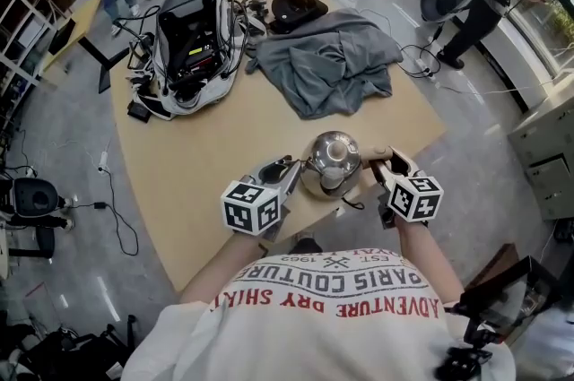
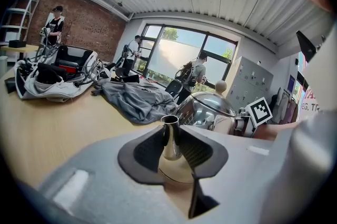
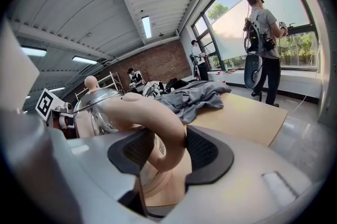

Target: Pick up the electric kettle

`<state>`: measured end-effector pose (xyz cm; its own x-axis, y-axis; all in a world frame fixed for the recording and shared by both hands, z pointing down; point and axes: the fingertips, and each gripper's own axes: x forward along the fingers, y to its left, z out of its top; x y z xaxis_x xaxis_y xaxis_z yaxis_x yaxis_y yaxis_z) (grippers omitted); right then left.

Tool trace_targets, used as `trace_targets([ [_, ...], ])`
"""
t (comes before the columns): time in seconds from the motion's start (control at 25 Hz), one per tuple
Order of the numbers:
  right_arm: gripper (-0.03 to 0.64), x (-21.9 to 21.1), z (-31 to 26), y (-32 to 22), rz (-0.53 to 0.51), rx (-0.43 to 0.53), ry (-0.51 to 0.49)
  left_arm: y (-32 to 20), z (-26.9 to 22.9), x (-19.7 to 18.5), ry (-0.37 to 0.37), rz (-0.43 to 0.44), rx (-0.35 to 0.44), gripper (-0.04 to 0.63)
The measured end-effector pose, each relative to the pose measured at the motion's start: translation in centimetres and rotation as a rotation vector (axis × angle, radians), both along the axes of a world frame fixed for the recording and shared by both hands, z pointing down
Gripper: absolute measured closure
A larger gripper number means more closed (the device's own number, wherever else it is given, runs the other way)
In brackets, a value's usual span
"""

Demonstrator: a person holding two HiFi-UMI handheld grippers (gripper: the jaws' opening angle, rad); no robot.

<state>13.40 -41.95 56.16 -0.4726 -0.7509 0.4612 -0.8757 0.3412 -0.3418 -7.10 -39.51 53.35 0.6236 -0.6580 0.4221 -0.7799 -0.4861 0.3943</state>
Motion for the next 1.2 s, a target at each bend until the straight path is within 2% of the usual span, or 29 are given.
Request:
trace_targets([
  [0.84,0.433,0.1,-0.5,0.1,0.014,0.008,-0.018,-0.2,-0.3,0.0,0.013,-0.007,0.000,0.505],
  [1.2,0.434,-0.2,-1.5,-0.3,0.010,0.035,-0.048,-0.9,-1.7,-0.5,0.017,-0.024,0.036,0.505],
])
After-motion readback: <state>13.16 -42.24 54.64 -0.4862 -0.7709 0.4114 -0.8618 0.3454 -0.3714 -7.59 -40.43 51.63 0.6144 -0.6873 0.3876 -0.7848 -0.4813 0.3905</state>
